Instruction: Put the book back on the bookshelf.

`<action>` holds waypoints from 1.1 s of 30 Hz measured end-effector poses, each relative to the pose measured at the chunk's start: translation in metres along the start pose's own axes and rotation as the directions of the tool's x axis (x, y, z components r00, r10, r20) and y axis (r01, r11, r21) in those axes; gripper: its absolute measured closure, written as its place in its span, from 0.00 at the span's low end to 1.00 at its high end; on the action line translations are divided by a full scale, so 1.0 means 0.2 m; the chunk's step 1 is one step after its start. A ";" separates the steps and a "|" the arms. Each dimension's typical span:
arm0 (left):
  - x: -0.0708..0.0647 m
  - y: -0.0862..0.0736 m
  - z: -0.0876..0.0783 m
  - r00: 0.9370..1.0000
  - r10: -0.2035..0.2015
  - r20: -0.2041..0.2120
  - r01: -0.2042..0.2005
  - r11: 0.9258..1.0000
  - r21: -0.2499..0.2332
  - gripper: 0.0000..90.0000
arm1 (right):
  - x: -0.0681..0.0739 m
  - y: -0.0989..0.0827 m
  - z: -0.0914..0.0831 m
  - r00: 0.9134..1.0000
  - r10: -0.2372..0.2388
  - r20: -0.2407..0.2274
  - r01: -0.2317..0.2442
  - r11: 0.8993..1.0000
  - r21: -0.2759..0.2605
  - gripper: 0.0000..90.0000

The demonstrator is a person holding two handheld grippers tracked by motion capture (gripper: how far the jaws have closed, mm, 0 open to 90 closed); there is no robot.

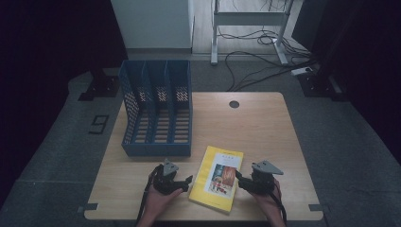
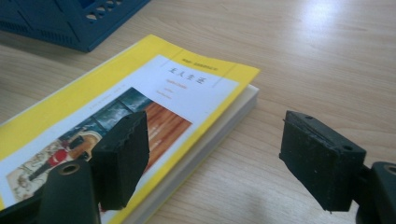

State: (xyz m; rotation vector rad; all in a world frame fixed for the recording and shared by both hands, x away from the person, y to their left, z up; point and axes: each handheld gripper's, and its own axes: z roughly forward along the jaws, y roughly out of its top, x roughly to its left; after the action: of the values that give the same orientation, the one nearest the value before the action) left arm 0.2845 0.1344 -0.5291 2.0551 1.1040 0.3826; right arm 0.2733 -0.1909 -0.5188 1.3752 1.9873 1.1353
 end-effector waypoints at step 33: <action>-0.15 -0.03 0.09 0.991 0.014 0.130 -0.020 0.999 0.038 0.21 | 0.12 -0.06 0.13 0.997 -0.017 -0.072 0.024 0.994 0.102 0.24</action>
State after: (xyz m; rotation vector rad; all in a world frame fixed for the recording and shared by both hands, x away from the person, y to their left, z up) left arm 0.2738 0.1035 -0.5420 2.0939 1.0239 0.2340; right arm 0.2774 -0.1605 -0.5421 1.3794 2.1329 1.1004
